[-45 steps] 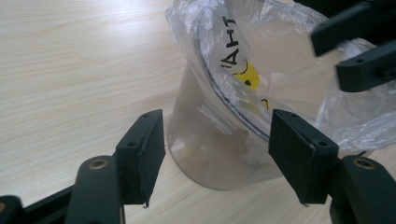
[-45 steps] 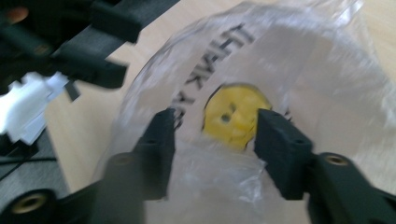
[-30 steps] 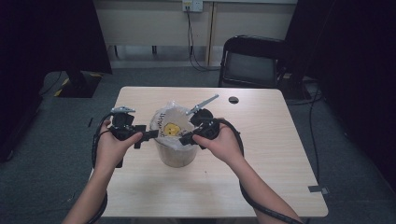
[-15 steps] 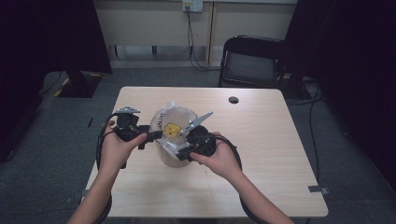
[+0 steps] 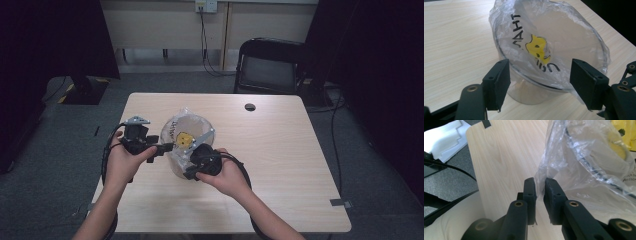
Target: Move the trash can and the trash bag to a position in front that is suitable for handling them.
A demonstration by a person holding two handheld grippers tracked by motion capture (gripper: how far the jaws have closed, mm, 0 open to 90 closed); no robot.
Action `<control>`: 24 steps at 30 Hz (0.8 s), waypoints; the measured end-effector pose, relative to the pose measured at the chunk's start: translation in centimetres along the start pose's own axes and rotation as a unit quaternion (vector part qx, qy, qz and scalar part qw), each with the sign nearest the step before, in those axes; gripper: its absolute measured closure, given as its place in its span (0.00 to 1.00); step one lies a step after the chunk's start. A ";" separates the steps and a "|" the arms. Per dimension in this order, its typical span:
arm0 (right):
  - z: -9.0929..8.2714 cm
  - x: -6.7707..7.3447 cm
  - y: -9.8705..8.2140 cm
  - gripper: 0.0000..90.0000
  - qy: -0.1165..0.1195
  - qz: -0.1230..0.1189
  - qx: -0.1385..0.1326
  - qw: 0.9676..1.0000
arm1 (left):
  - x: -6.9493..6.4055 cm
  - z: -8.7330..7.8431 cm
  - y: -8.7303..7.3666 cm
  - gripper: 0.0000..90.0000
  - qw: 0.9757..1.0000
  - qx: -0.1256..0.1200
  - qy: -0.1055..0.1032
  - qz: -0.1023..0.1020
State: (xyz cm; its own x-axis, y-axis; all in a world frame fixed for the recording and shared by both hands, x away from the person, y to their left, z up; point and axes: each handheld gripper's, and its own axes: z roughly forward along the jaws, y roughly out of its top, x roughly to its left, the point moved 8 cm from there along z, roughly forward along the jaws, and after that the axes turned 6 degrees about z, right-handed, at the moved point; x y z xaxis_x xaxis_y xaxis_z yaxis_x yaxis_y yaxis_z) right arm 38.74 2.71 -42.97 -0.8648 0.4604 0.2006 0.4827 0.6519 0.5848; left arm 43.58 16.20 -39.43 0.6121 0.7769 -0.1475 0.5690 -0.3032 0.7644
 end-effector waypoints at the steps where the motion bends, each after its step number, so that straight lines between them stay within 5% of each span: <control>1: 0.2 0.0 -0.1 0.88 0.001 0.000 0.001 1.000 | 0.1 0.0 -0.2 0.36 1.000 0.001 0.000 -0.001; 8: 1.4 -0.3 -0.4 0.86 0.000 -0.005 0.007 1.000 | 0.5 0.1 -1.2 0.36 1.000 -0.006 -0.014 -0.026; 12: 1.4 0.0 0.1 0.83 0.003 0.000 -0.001 1.000 | 0.2 -0.3 -1.5 0.36 0.999 -0.006 -0.024 -0.022; 24: 0.8 2.4 2.2 0.67 -0.003 -0.035 -0.013 0.999 | -0.9 -0.8 -2.4 0.38 0.999 -0.003 -0.045 -0.025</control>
State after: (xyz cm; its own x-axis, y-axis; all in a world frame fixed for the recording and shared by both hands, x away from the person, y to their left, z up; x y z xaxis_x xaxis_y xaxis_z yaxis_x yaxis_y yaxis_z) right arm 37.86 5.74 -41.82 -0.8955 0.4176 0.1538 0.4170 0.6669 0.6175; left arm 41.21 16.65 -40.69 0.6310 0.7375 -0.2409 0.5965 -0.2626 0.7584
